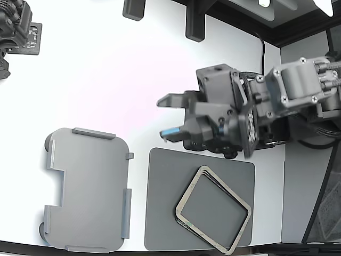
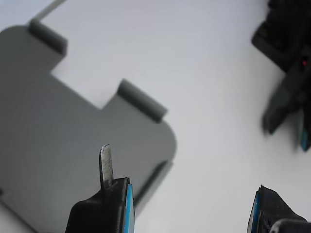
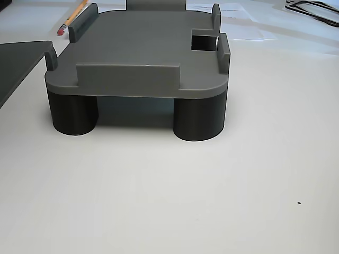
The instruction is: Move top rectangular frame to the holder.
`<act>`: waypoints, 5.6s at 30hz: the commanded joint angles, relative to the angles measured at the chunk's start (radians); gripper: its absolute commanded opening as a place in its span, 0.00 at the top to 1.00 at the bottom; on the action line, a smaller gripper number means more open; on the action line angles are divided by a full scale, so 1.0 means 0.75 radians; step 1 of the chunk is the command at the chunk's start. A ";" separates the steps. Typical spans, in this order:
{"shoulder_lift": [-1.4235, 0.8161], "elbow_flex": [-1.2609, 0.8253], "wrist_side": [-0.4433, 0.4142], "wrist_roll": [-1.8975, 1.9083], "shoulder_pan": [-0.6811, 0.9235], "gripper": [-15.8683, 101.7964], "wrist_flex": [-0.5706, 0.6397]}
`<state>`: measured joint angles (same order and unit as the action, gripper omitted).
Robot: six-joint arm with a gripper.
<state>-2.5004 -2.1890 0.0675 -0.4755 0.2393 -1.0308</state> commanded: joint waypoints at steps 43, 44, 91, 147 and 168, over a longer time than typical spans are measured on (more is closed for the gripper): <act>1.270 0.910 -0.104 -0.511 1.685 0.05 -0.755; 1.307 0.937 -0.110 -0.520 1.696 0.06 -0.747; 1.544 0.953 -0.092 -0.603 1.736 0.18 -0.685; 1.509 0.912 -0.151 -0.597 1.739 0.51 -0.616; 1.514 1.096 -0.260 -0.562 1.739 0.96 -0.687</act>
<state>-1.3376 -1.4113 -0.1212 -0.9097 1.5524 -1.5370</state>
